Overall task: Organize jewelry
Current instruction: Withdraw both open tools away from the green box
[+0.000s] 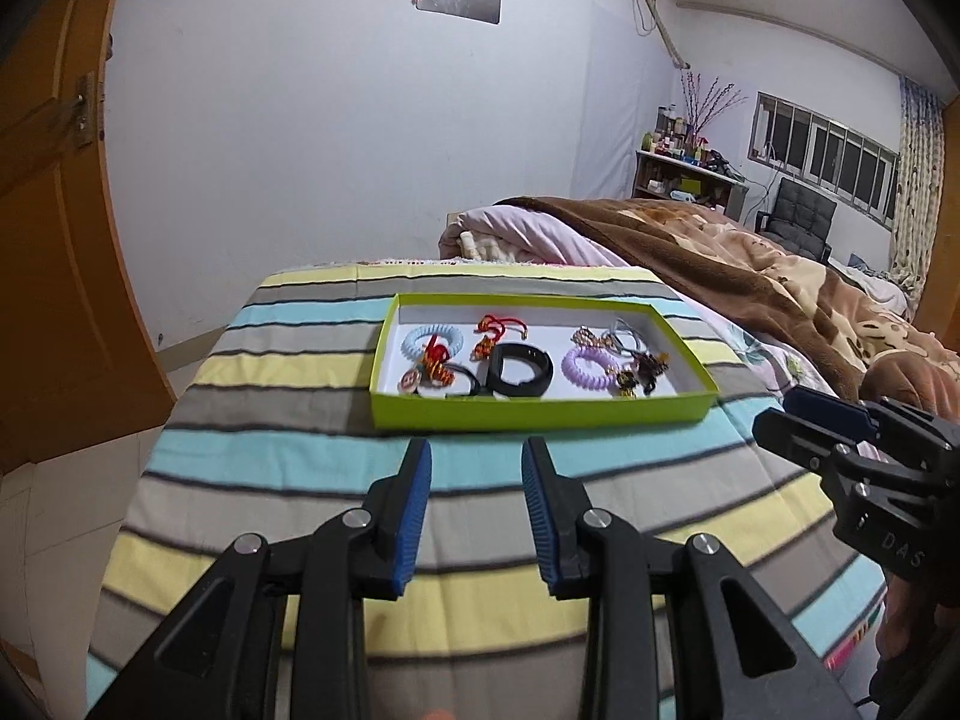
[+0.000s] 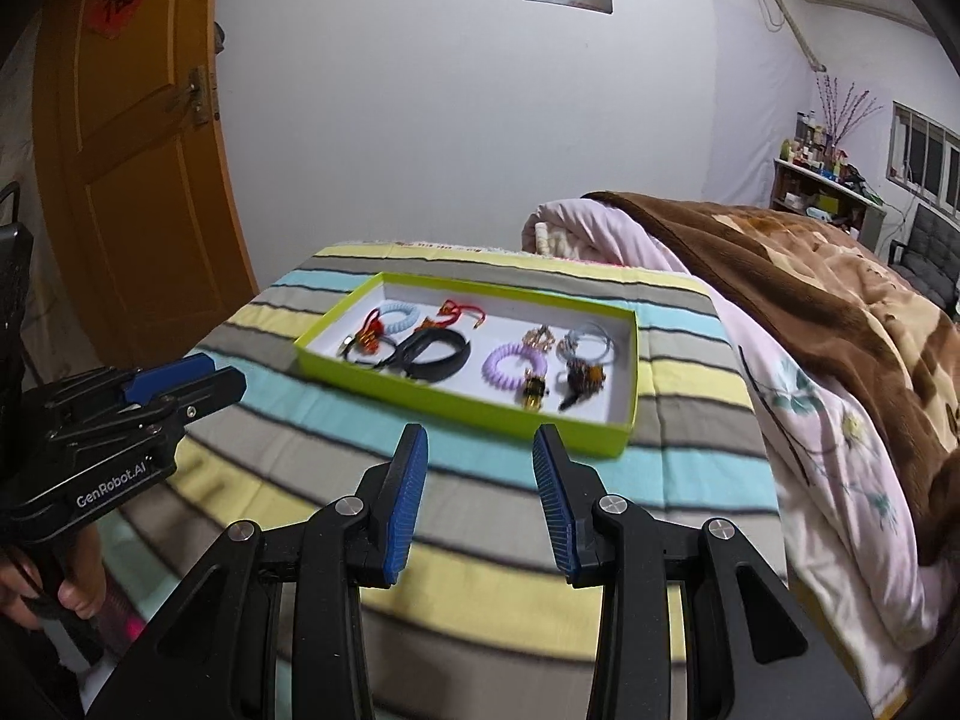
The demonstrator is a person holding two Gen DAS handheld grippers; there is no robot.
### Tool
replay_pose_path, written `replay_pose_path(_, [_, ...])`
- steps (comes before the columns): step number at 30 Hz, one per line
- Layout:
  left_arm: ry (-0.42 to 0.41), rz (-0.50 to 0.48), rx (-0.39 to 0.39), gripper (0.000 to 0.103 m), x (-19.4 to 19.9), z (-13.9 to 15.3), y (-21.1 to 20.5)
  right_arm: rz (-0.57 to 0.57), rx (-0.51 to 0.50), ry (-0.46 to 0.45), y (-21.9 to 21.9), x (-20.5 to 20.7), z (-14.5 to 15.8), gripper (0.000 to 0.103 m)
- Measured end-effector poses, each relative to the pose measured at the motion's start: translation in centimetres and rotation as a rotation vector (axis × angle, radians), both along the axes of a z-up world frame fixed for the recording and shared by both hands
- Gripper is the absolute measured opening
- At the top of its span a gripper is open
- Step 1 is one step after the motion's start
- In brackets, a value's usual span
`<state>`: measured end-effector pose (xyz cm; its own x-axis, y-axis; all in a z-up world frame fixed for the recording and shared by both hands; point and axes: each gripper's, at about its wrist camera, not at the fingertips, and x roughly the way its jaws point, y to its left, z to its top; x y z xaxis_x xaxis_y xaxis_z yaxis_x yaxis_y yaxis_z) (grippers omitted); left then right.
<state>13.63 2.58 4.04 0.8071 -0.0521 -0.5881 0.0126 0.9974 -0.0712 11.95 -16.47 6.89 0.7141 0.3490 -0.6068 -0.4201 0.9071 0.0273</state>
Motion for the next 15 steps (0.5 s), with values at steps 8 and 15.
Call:
replay_pose_path(8, [-0.002, 0.007, -0.001, 0.033, -2.8, -0.2, -0.4, -0.009, 0.024, -0.008, -0.9, -3.2, 0.1, 0.038])
replay_pose_path(15, [-0.008, 0.018, -0.006, 0.033, -4.1, -0.4, -0.5, -0.013, 0.03, -0.019, -1.2, -4.4, 0.3, 0.038])
